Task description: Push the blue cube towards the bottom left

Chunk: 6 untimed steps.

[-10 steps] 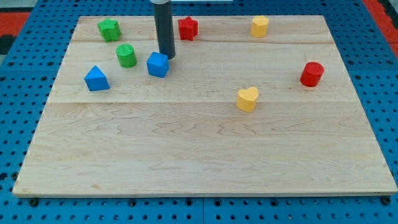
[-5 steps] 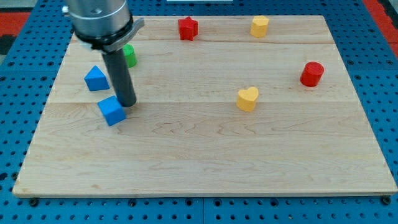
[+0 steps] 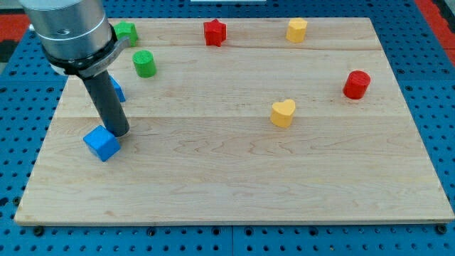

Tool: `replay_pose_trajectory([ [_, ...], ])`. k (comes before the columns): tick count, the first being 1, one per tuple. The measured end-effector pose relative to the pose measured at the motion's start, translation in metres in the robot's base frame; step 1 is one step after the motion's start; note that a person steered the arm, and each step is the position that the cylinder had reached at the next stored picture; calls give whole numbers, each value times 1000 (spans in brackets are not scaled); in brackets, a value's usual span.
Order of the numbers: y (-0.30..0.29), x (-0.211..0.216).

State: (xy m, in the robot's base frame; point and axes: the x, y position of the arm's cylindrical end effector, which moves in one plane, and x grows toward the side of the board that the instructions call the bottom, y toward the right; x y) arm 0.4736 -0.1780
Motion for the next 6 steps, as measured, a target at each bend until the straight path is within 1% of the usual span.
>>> replay_pose_trajectory([
  [1,-22,0],
  [2,-28,20],
  [3,-22,7],
  [4,54,-54],
  [5,147,-108],
  [6,116,-151],
])
